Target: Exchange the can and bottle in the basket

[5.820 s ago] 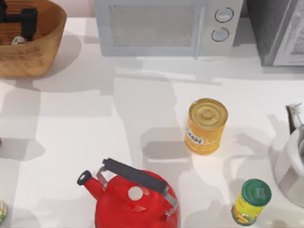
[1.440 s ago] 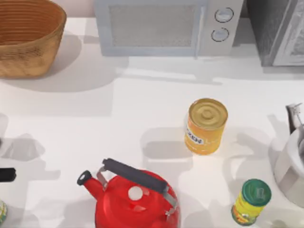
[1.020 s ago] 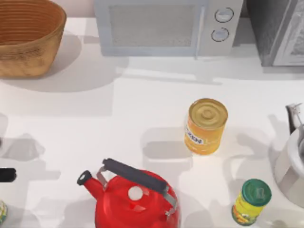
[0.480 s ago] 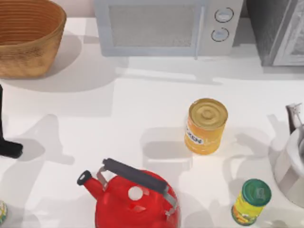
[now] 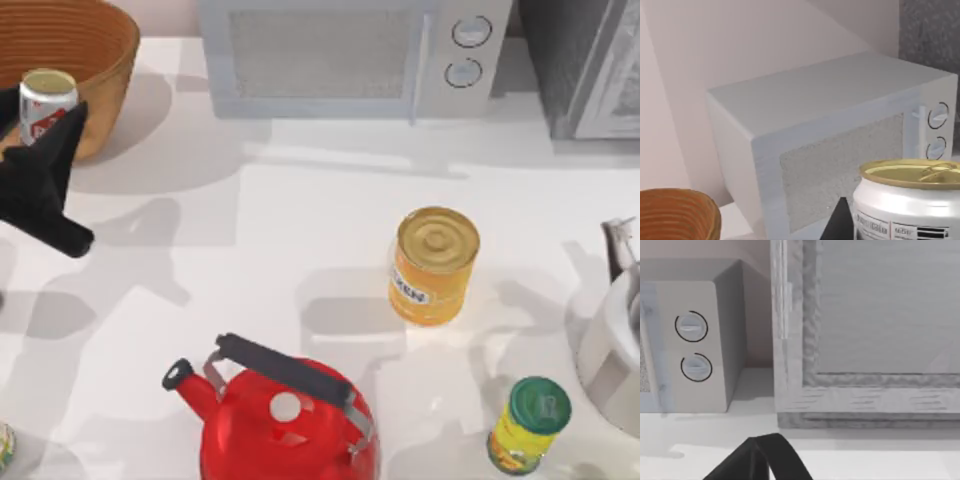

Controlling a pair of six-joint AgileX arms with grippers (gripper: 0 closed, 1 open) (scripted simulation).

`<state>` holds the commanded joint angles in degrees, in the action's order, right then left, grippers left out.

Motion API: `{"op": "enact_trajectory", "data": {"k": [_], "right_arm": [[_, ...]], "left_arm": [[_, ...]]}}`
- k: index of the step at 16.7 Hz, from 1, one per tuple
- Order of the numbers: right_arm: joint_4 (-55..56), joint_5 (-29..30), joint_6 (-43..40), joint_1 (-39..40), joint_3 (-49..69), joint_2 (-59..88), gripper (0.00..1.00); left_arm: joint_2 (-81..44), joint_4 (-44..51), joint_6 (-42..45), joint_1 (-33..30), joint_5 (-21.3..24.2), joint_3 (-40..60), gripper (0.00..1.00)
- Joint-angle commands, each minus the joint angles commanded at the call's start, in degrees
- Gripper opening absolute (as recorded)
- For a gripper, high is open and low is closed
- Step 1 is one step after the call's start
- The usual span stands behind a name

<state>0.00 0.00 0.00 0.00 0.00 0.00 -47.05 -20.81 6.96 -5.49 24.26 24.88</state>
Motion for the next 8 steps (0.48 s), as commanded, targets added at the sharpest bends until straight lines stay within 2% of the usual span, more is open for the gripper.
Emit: {"op": "enact_trajectory", "data": {"k": [8], "right_arm": [[0.0,0.0,0.0,0.0,0.0,0.0,1.0]], "left_arm": [[-23.94,-12.56,1.73,-3.25,11.77,9.86,0.0]]}}
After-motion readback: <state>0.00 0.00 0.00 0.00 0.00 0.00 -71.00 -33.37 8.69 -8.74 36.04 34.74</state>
